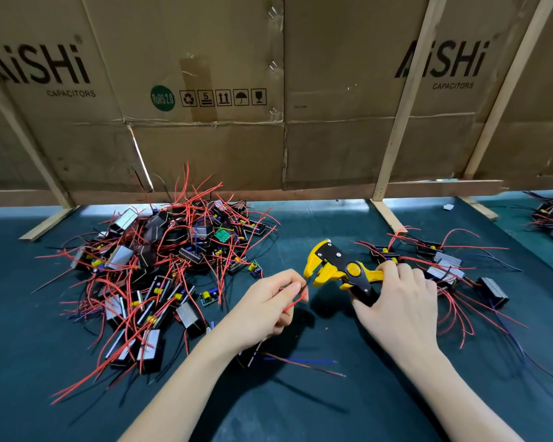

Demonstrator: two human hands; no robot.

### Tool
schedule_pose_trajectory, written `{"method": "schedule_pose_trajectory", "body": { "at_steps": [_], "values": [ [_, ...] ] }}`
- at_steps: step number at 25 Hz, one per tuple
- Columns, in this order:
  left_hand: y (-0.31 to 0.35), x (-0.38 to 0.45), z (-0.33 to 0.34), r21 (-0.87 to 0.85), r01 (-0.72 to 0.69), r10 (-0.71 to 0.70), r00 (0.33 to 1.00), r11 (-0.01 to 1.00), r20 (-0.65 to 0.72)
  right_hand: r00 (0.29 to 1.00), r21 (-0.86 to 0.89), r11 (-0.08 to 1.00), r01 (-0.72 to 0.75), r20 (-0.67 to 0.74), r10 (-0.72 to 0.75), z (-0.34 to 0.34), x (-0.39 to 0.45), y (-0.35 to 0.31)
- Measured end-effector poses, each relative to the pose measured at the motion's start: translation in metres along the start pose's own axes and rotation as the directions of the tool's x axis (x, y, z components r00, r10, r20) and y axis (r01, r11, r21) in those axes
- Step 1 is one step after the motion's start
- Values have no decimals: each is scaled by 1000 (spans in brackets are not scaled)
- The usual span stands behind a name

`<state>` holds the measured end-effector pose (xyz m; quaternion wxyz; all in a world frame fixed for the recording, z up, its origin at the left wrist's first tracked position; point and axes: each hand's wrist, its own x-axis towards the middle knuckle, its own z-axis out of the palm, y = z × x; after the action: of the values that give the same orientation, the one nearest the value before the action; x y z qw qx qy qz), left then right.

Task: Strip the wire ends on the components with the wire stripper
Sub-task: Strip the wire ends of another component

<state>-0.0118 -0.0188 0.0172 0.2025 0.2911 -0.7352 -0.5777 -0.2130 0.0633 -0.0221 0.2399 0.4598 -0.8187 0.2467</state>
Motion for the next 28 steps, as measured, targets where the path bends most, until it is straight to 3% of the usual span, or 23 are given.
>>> {"method": "schedule_pose_trajectory", "body": {
  "at_steps": [8, 15, 28],
  "values": [
    [-7, 1, 0, 97, -67, 78, 991, 993, -112, 999, -26, 999, 37, -12, -38, -1, 0, -2],
    [-12, 0, -2, 197, -112, 131, 988, 974, -83, 998, -33, 999, 36, -42, -38, 0, 0, 0],
    [-12, 4, -2, 80, -117, 126, 984, 990, -127, 999, -49, 999, 20, -33, -22, -2, 0, -1]
  ]
}}
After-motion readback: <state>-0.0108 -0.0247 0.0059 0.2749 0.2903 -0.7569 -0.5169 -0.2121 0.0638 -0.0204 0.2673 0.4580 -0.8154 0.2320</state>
